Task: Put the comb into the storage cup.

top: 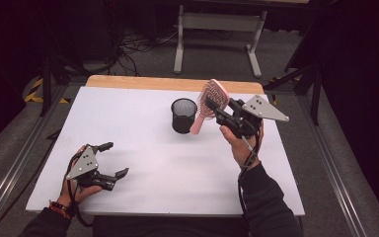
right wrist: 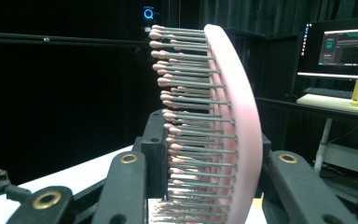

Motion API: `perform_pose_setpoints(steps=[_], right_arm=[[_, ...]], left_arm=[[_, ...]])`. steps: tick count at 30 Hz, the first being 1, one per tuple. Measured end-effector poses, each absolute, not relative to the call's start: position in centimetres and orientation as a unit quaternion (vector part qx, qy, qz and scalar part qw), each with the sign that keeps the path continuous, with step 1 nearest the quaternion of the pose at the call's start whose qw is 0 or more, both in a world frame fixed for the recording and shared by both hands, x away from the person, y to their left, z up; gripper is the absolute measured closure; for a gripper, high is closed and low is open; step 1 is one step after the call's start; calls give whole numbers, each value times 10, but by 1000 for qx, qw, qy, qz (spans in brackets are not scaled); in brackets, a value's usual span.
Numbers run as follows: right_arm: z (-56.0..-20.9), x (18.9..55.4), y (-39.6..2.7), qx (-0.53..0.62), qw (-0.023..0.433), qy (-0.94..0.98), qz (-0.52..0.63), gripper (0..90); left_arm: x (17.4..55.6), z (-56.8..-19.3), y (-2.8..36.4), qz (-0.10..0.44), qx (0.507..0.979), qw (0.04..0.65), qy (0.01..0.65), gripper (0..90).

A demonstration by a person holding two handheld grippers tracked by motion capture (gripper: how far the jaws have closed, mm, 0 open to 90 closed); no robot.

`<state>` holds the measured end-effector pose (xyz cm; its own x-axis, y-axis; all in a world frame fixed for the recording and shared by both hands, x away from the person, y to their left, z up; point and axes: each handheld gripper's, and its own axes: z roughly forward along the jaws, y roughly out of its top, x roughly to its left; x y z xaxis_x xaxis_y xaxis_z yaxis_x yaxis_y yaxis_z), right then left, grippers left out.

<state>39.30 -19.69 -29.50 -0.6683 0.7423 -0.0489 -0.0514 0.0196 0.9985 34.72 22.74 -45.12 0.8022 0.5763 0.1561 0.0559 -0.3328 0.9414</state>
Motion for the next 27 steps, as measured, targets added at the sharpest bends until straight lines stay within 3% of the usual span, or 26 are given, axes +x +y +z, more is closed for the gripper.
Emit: perform_pose_setpoints(steps=[27], right_arm=[[-258, 447, -184, 277, 334, 626, 648, 632]], left_arm=[[347, -451, 227, 231, 781, 544, 201, 54]])
